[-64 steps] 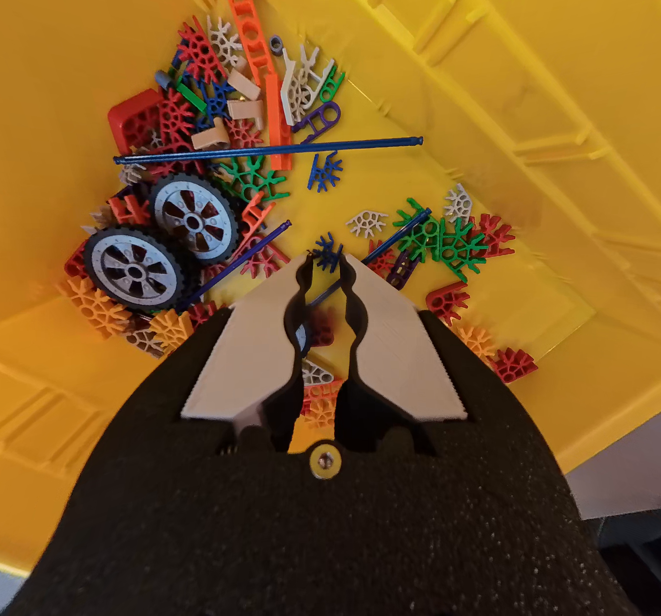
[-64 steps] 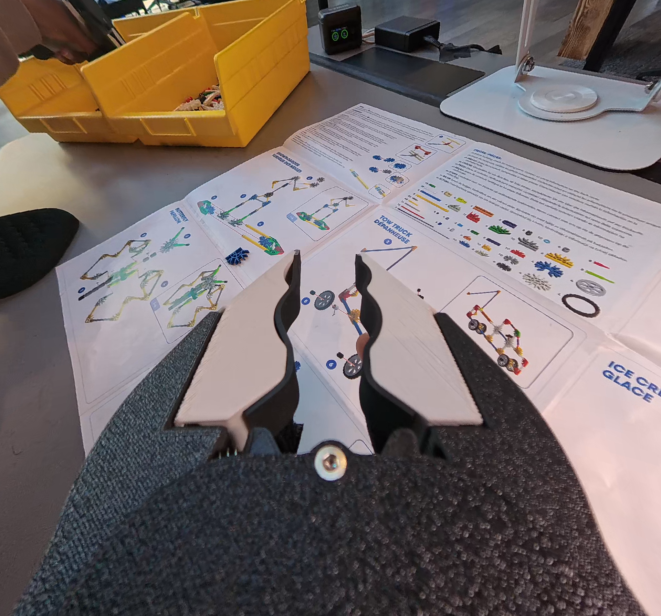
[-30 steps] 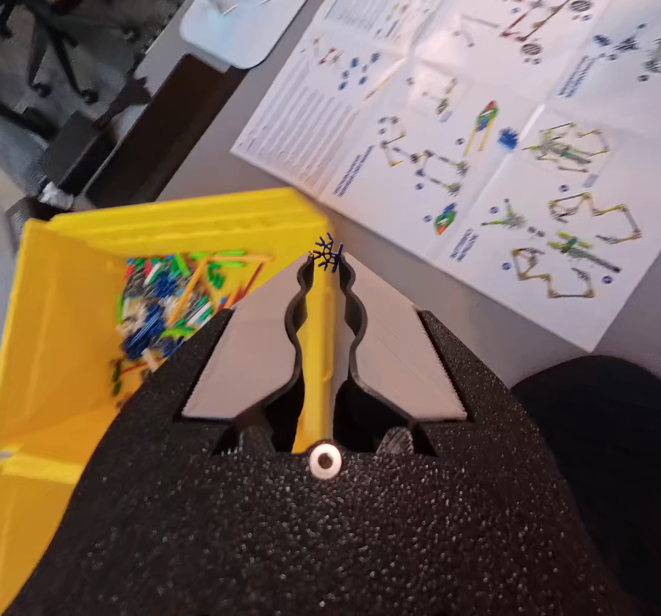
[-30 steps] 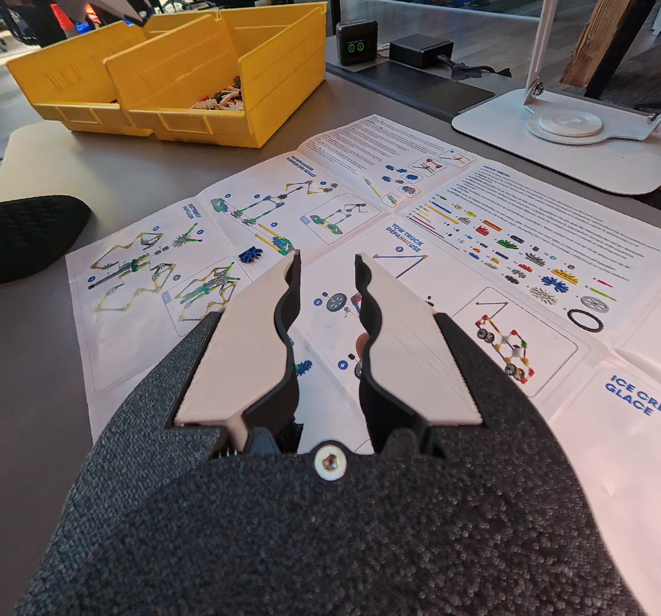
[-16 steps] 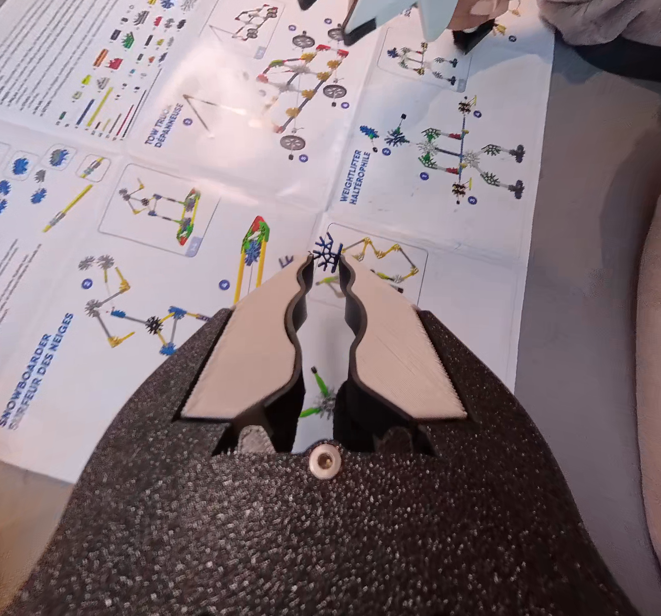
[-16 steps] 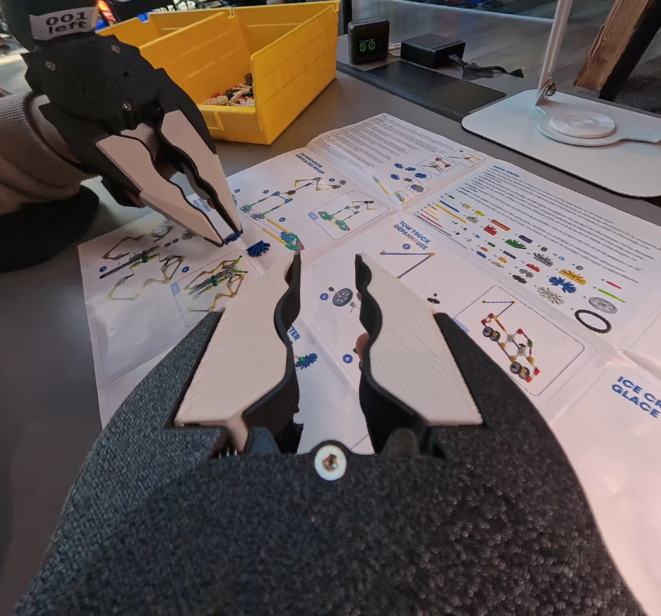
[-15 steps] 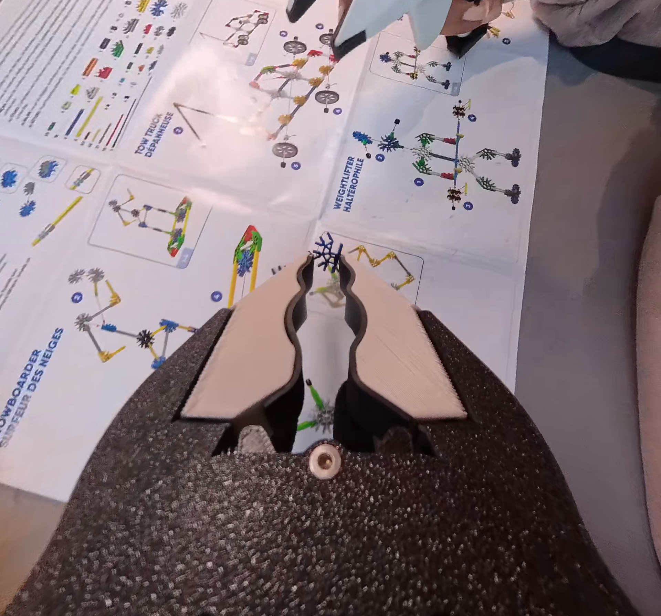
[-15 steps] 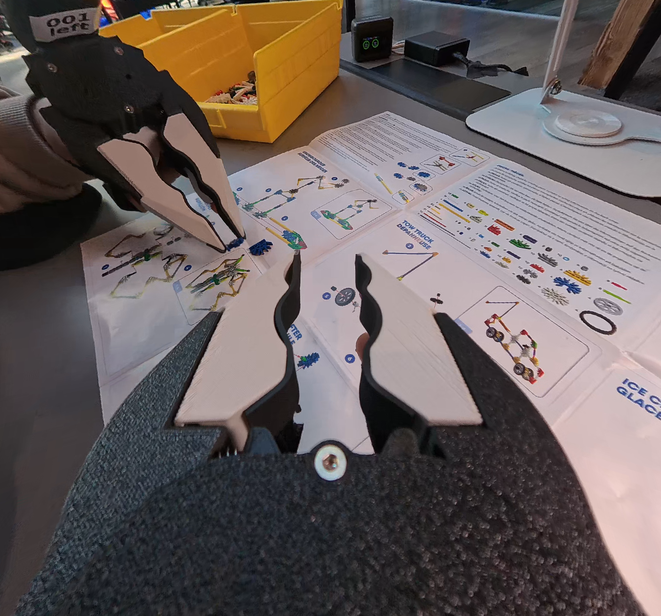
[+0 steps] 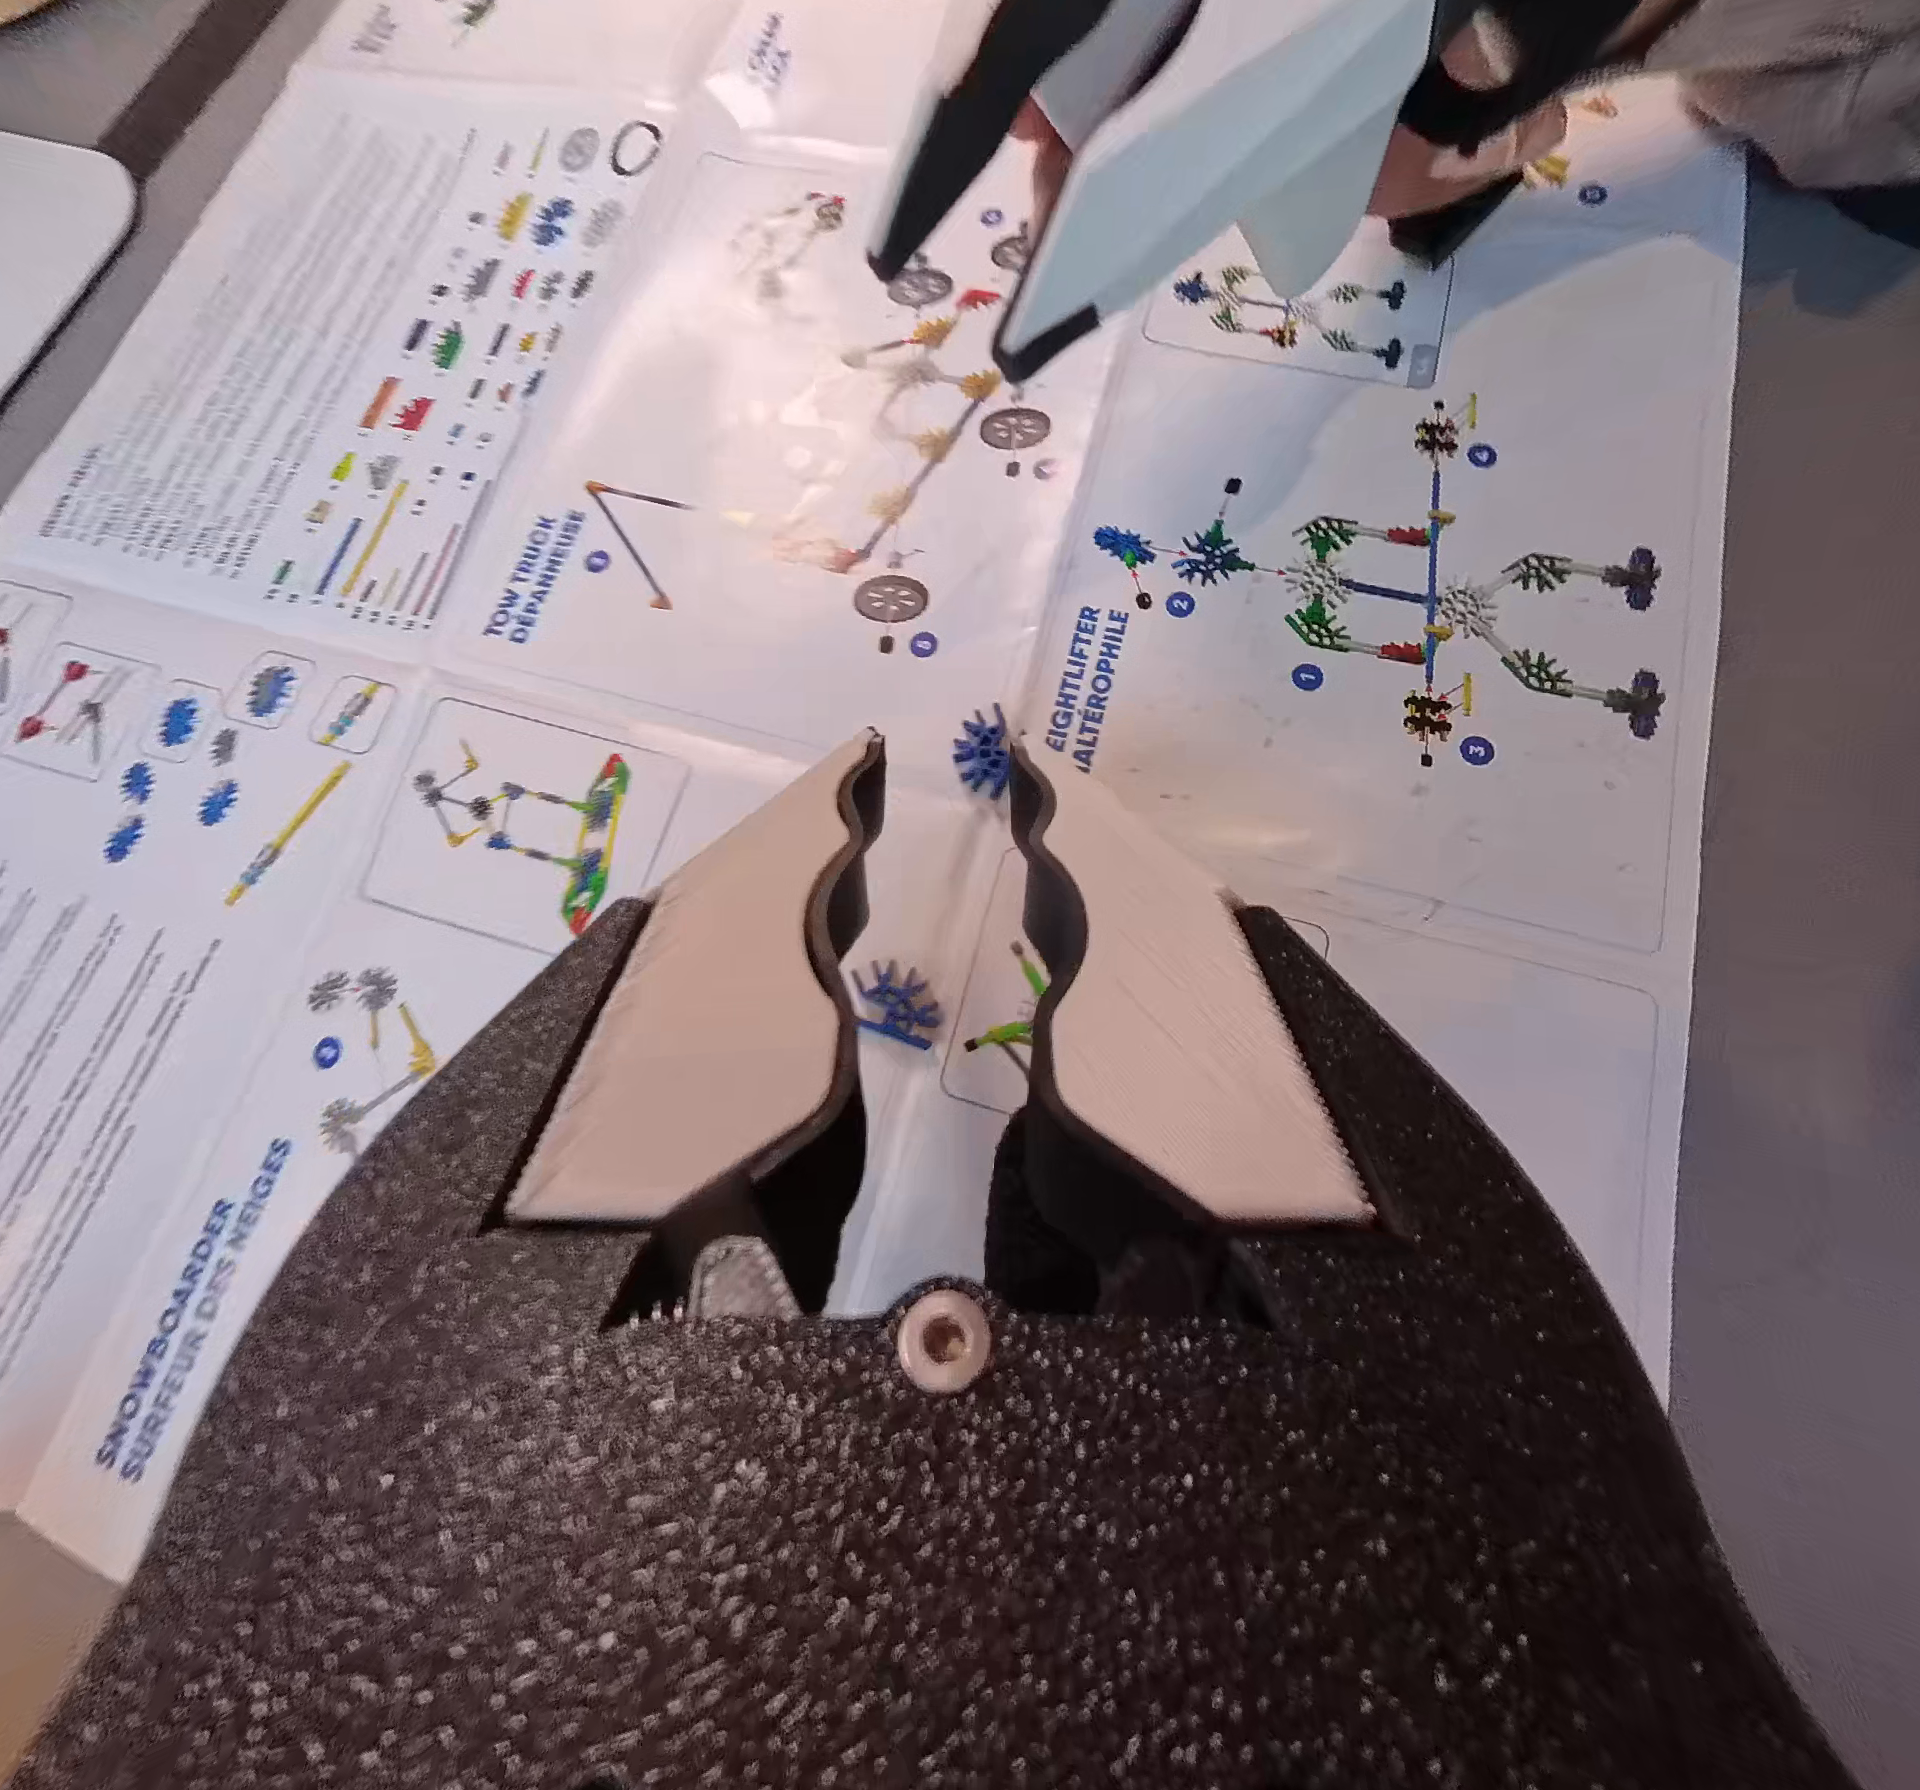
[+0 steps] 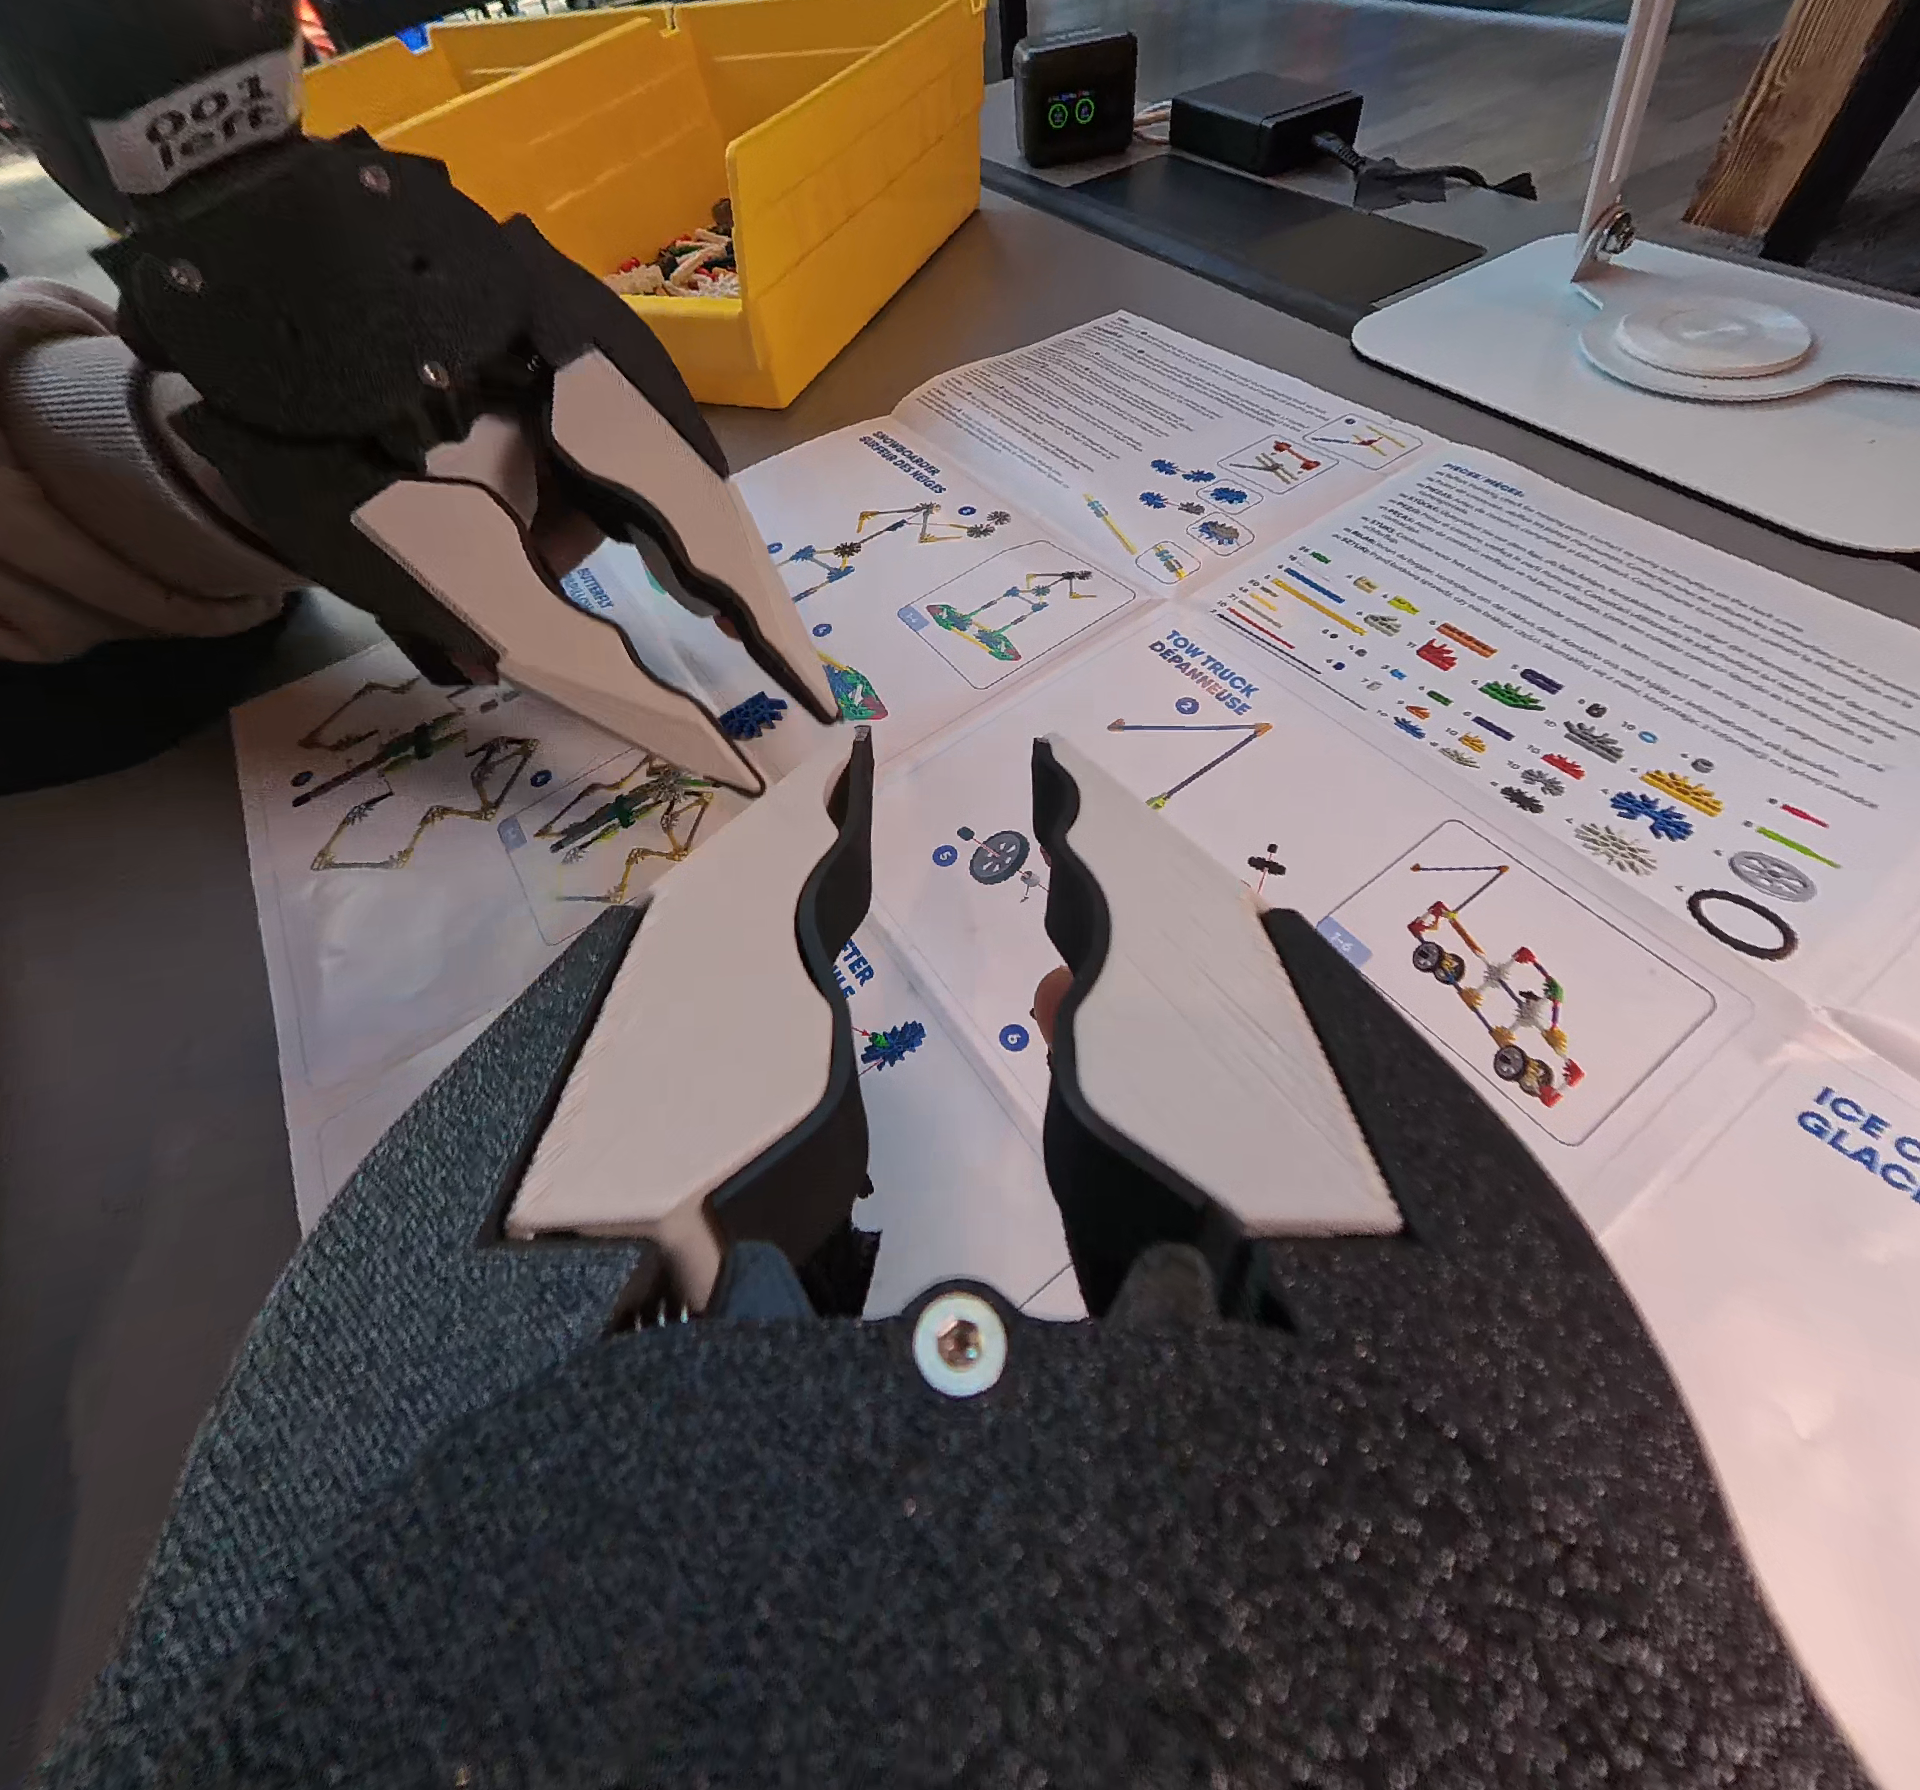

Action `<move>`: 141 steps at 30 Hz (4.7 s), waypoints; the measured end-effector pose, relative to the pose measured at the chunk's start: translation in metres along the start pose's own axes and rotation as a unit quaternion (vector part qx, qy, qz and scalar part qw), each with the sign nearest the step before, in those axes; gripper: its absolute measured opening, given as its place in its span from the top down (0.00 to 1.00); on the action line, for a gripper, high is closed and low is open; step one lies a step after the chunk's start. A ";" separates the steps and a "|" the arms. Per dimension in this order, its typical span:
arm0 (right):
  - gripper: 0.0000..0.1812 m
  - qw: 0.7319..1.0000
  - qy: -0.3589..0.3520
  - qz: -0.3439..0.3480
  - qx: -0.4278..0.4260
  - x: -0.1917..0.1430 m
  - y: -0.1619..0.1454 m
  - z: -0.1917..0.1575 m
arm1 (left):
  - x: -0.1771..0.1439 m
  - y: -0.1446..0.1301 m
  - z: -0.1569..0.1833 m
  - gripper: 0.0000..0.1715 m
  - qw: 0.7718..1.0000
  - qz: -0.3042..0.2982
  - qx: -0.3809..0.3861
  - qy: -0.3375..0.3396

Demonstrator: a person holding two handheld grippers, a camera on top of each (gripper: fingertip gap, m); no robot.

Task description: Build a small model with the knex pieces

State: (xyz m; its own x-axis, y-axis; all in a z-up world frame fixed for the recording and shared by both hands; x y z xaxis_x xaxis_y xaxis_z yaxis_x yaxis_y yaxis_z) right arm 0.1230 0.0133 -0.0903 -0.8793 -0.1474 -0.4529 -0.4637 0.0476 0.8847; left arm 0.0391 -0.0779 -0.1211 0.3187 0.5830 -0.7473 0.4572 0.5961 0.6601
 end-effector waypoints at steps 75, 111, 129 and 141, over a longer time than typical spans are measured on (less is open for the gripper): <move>0.82 0.993 0.016 0.006 0.120 0.005 0.002 0.026 | -0.220 -0.169 -0.061 0.82 0.899 0.105 -0.219 0.364; 0.78 0.842 -0.416 -0.272 -0.211 -0.213 -0.115 0.195 | -0.069 -0.013 -0.065 0.86 0.914 0.031 -0.275 0.298; 0.79 0.842 -0.423 -0.253 -0.221 -0.203 -0.113 0.184 | -0.060 -0.030 -0.070 0.86 0.910 0.036 -0.278 0.306; 0.78 0.853 -0.424 -0.255 -0.167 -0.216 -0.117 0.192 | -0.126 -0.069 -0.071 0.86 0.878 0.093 -0.299 0.362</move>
State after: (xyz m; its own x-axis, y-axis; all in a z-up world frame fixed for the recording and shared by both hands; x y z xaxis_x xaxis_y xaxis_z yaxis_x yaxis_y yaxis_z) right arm 0.3461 0.2295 -0.1175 -0.4004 0.7100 -0.5793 -0.8772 -0.1142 0.4664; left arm -0.0915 -0.1535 -0.0676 -0.3692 0.7698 -0.5206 -0.1341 0.5103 0.8495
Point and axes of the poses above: each gripper's, where its closed fingertips meet, x out along the fingers, y out of its top, z = x × y across the jaws, the point moved 4 cm from there along -x, back along the fingers, and after that the axes turned 7 degrees about -z, right-handed, at the moved point
